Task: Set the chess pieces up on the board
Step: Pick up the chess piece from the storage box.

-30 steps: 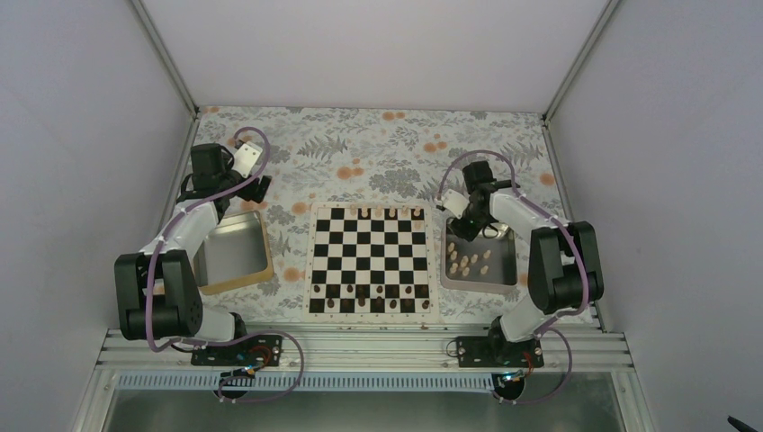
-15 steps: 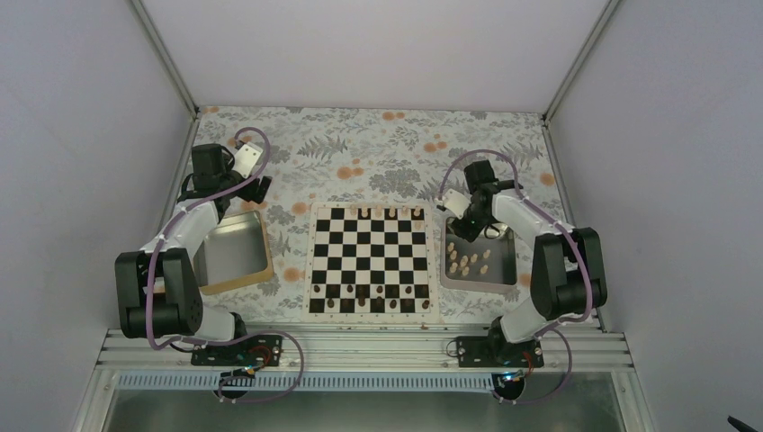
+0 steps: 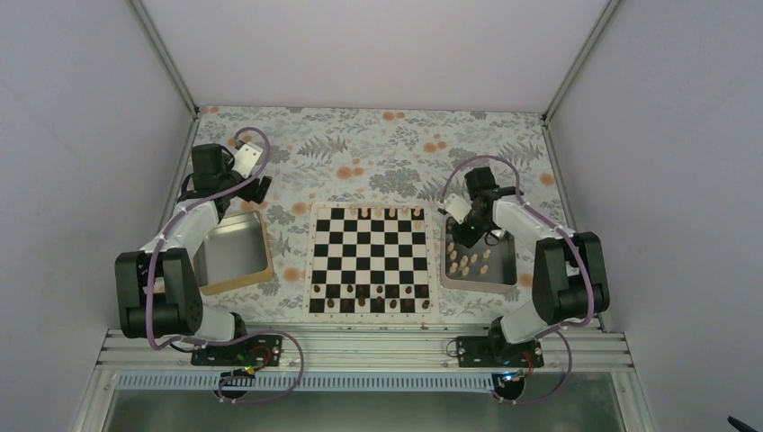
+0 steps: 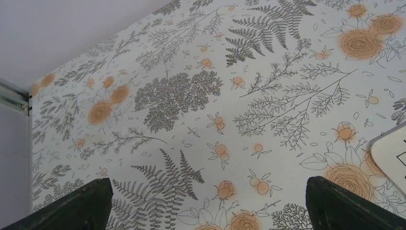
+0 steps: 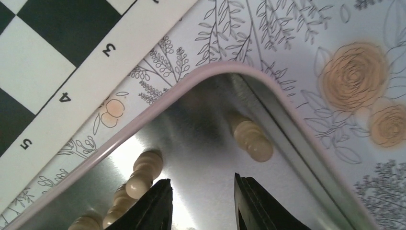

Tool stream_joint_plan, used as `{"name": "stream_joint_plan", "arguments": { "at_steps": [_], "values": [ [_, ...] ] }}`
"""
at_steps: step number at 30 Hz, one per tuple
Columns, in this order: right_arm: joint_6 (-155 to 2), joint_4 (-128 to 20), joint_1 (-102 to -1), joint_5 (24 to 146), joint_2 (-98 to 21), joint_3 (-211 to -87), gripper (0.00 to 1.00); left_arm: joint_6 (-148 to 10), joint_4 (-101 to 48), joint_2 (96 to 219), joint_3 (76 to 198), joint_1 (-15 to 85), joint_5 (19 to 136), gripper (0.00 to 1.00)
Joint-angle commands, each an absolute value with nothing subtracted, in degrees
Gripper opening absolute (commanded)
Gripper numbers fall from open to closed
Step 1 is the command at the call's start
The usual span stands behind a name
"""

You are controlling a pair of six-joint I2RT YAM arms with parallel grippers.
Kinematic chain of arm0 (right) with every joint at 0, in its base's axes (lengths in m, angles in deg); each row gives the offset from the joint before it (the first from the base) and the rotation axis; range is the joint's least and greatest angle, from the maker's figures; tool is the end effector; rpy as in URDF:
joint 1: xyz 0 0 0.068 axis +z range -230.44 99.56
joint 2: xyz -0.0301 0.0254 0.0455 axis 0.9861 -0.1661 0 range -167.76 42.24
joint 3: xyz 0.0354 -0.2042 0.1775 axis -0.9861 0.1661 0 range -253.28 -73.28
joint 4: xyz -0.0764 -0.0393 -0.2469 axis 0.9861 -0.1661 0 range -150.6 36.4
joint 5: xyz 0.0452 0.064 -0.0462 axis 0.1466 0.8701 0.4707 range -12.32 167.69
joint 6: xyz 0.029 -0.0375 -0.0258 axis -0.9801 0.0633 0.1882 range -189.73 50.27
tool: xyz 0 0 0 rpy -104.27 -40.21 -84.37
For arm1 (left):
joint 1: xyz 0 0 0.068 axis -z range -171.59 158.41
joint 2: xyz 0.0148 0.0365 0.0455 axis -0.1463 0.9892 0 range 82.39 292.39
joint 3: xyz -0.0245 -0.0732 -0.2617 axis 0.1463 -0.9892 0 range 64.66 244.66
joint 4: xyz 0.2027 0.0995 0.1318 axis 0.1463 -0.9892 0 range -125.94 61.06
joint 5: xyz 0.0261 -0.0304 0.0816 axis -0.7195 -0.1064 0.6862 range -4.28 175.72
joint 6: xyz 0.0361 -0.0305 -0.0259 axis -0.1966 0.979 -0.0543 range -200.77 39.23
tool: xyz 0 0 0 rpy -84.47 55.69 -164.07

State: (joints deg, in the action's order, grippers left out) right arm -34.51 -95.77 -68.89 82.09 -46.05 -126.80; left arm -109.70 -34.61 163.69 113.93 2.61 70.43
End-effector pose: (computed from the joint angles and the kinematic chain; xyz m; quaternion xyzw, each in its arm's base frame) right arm 0.2663 0.0572 0.1803 -0.3981 0.9095 0.0141 0.1191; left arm 0.3046 0.0215 0.2292 0.2357 0.8599 0.0164 0.4525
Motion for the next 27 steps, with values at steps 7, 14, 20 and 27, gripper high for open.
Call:
{"name": "stream_joint_plan", "arguments": {
  "at_steps": [7, 14, 20, 27],
  "values": [
    [-44.21, -87.56, -69.0, 83.65, -42.08, -121.47, 0.31, -109.57, -33.72, 164.59, 115.01, 2.31, 68.36, 1.0],
    [-47.06, -84.11, -69.34, 82.16, -41.6, -120.63, 0.3, -109.51, -33.77, 164.69, 115.02, 2.26, 67.99, 1.0],
    [-48.09, -82.76, -70.19, 80.21, -41.63, -120.23, 0.28, -109.47, -33.67, 164.98, 115.11, 2.26, 67.99, 1.0],
    [-48.21, -81.35, -70.49, 78.58, -43.47, -120.12, 0.28, -109.51, -33.77, 165.31, 115.22, 2.26, 67.62, 1.0]
  ]
}}
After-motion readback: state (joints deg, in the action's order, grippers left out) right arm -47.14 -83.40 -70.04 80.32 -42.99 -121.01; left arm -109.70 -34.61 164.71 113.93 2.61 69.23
